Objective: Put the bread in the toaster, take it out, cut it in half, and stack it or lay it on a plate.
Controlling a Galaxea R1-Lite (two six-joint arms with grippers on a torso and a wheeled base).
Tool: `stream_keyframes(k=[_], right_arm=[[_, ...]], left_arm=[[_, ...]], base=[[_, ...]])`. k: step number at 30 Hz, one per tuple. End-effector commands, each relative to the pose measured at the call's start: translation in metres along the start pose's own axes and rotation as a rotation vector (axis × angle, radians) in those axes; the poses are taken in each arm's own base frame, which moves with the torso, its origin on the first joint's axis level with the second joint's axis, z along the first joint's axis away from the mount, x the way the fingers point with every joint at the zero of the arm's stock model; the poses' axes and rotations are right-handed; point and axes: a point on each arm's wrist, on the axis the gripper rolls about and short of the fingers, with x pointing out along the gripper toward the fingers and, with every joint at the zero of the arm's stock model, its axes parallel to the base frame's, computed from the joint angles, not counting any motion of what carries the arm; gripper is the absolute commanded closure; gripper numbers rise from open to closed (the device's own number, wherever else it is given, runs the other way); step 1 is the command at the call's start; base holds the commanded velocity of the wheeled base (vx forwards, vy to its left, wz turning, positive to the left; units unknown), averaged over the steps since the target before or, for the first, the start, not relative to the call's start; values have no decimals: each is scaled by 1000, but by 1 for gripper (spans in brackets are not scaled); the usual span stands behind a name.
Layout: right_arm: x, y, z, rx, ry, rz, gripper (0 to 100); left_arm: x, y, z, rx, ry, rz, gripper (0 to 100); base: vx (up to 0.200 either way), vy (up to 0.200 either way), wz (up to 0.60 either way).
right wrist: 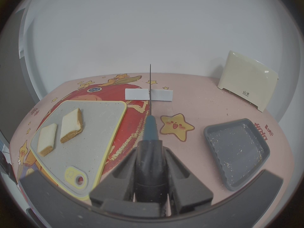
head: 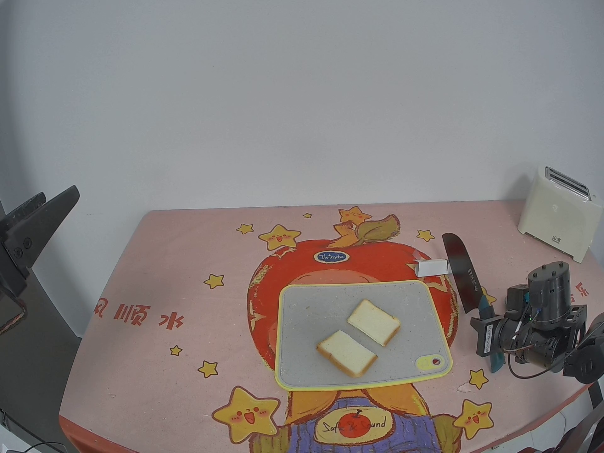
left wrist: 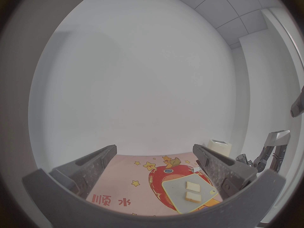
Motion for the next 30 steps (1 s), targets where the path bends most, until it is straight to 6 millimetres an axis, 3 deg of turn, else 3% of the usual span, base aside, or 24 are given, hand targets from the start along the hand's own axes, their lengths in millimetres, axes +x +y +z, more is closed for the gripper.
stream_keyframes(k=[1,30], right_arm=[[-7,-2,5,11,-38,5,100],[-10,-2,3,6,-17,16,100]], left_arm=[[1,0,0,0,3,1,0],[1,0,-1,0,4,1,0]], base=[[0,0,0],[0,0,0]])
